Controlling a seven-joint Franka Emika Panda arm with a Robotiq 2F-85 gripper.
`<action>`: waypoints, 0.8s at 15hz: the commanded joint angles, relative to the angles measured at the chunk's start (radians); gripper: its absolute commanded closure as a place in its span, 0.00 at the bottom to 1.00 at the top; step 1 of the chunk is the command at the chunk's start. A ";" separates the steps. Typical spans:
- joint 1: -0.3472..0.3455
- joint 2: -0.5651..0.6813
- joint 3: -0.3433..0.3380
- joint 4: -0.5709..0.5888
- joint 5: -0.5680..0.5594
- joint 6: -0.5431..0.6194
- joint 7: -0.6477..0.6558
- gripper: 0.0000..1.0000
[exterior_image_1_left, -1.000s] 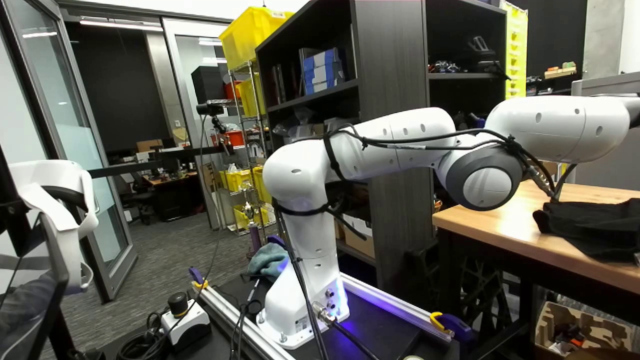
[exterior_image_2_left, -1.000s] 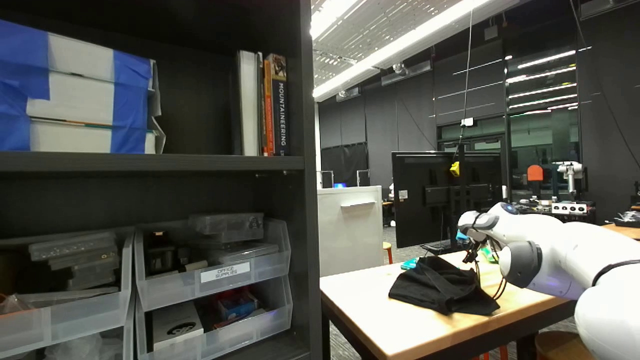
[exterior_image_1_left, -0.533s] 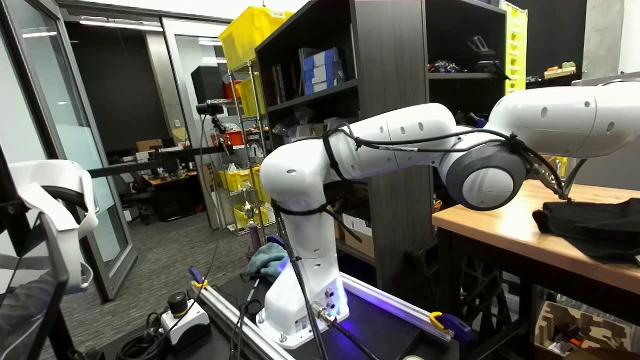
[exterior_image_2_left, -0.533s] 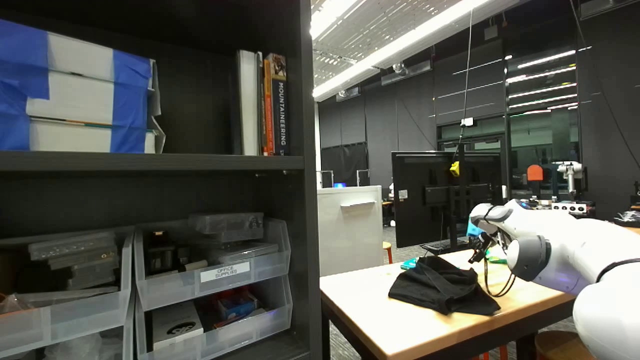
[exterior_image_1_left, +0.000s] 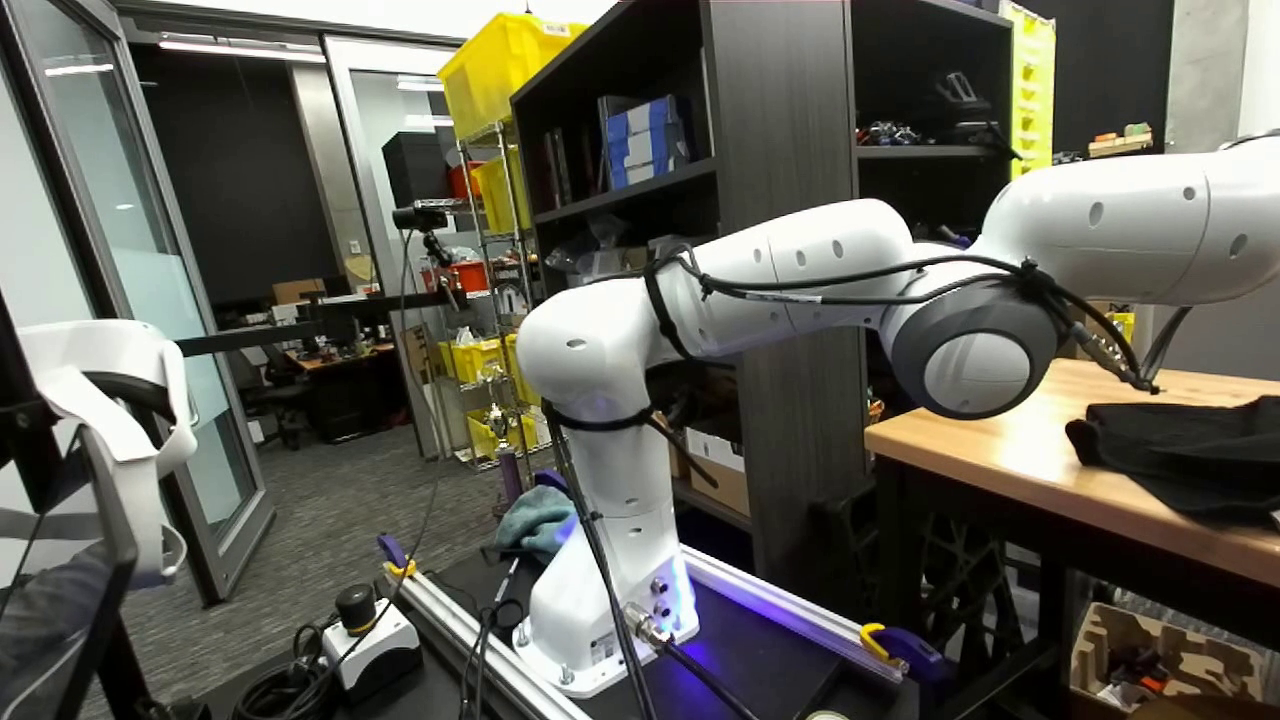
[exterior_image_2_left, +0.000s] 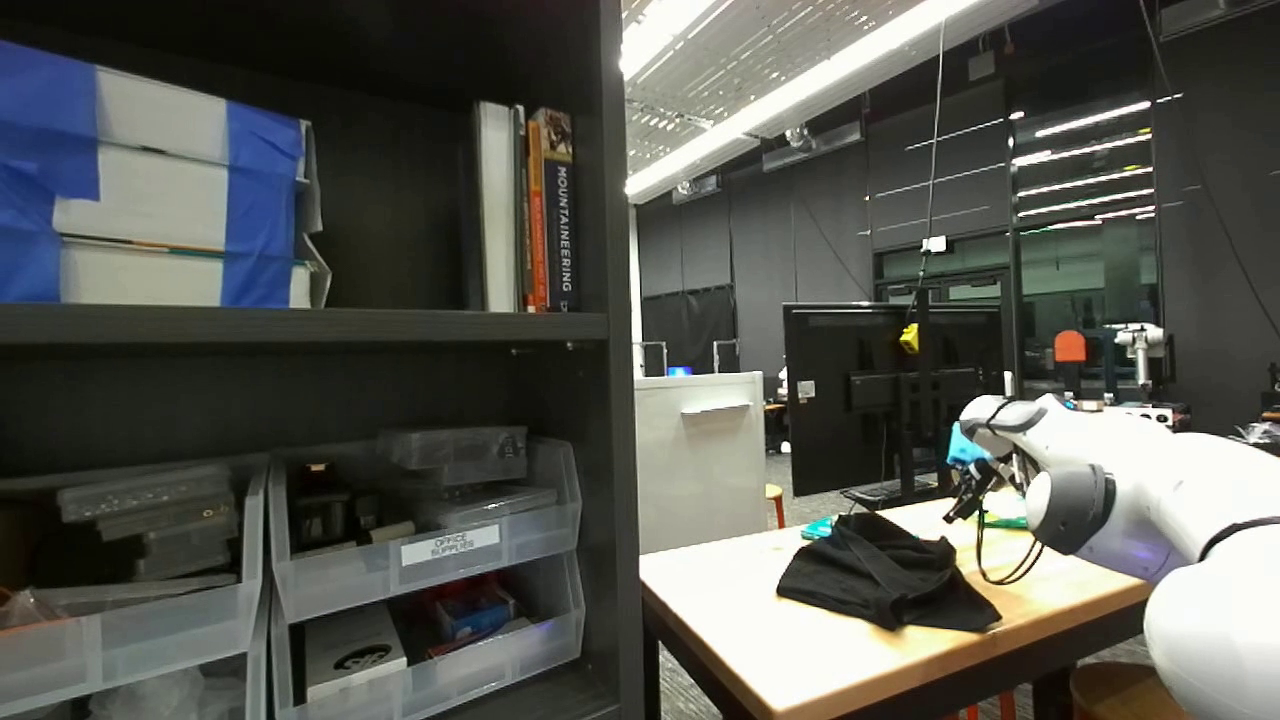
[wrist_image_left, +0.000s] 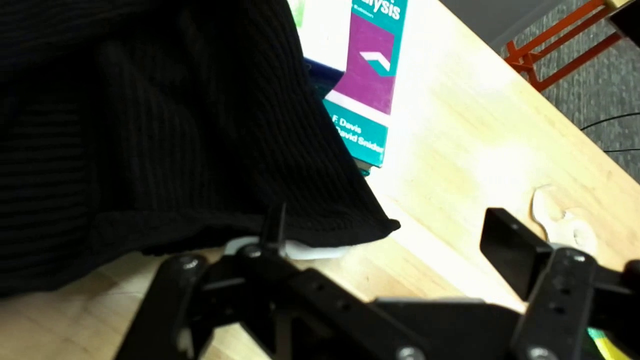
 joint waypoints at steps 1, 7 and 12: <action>-0.019 -0.023 0.031 -0.015 0.039 -0.056 -0.036 0.00; -0.040 -0.025 0.066 -0.014 0.071 -0.146 -0.102 0.00; -0.061 -0.028 0.078 -0.015 0.093 -0.216 -0.121 0.00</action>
